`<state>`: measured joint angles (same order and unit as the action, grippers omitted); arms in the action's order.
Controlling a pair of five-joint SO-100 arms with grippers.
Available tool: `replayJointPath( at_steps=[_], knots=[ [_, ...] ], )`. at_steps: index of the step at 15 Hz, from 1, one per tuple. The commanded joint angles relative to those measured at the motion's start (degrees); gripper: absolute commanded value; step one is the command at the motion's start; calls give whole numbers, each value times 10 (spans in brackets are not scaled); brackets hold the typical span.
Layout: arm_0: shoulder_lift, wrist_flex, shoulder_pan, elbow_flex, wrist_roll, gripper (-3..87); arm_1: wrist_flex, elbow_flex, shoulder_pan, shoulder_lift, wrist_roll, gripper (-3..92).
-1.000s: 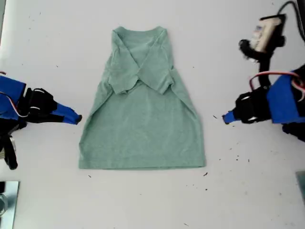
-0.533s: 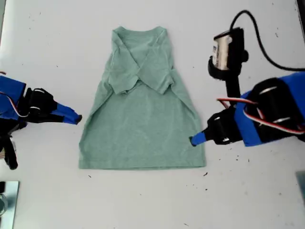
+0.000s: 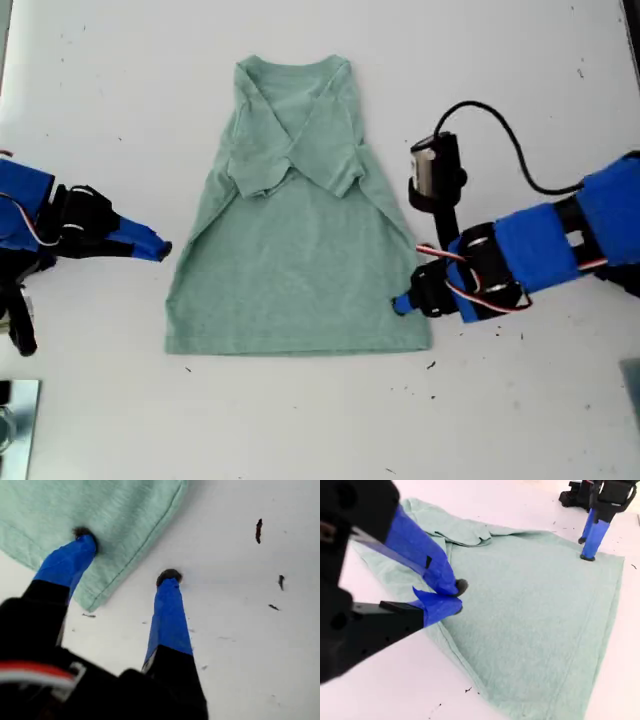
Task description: Fold t shirt
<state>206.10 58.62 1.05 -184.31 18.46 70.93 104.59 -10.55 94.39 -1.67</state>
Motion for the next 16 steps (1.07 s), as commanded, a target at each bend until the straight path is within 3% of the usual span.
replayJointPath(
  at_steps=[1,2,5,7,9,11,13,15,16],
  knots=[
    [4,2,10,-5,-6,-2,-47,7,2,-61,13,194],
    [4,2,10,-5,-6,-2,-85,20,4,-85,21,88],
    [4,3,13,-5,-9,-2,-169,91,-8,-67,14,-7],
    [4,3,12,-6,-10,-2,-142,118,-11,-10,-4,-8],
    [4,3,11,-6,-10,-2,-74,114,-12,53,-5,-8],
    [4,3,11,-6,-10,-2,54,58,-14,120,0,-8],
    [4,3,11,-6,-9,-2,197,-93,-18,117,28,-8],
    [4,3,8,-4,-7,-2,281,-287,-15,26,69,-8],
    [4,3,8,-3,-7,-2,280,-365,-10,-27,95,-8]
  ],
)
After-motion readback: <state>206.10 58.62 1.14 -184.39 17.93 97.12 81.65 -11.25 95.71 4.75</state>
